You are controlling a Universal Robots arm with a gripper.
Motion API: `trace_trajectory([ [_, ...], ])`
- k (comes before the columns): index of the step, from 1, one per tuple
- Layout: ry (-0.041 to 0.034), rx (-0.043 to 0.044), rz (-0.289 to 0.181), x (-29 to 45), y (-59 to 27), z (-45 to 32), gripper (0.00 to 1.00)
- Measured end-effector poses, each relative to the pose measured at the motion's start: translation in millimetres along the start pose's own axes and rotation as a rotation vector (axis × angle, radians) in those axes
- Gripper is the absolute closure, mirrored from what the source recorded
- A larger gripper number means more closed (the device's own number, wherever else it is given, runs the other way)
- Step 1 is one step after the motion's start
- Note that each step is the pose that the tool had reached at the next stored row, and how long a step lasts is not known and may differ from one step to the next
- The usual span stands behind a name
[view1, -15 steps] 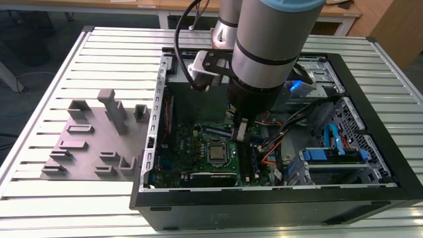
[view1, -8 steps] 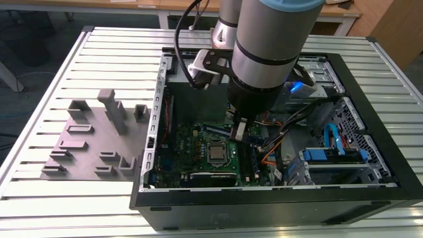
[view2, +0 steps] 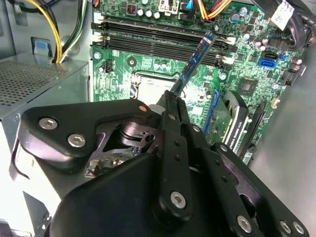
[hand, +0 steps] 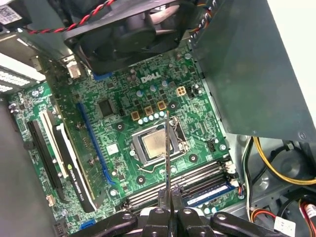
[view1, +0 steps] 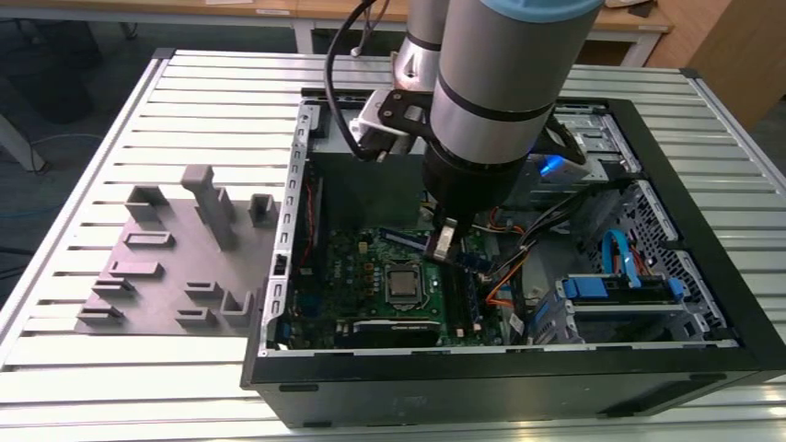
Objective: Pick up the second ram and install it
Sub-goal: 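Insert the second ram into the second slot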
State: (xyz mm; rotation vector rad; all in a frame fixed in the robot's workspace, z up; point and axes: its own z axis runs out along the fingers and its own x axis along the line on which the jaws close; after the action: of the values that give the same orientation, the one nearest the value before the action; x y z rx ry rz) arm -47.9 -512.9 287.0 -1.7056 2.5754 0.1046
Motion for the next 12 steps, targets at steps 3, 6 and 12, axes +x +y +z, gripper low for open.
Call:
trace_trajectory([
  [3,-0.0005,0.0015,0.019,0.0,0.0,0.0,0.90],
  [6,-0.0011,0.0029,0.036,0.0,0.0,0.0,0.90],
  [12,-0.0021,0.0057,0.072,0.0,0.0,0.1,0.90],
])
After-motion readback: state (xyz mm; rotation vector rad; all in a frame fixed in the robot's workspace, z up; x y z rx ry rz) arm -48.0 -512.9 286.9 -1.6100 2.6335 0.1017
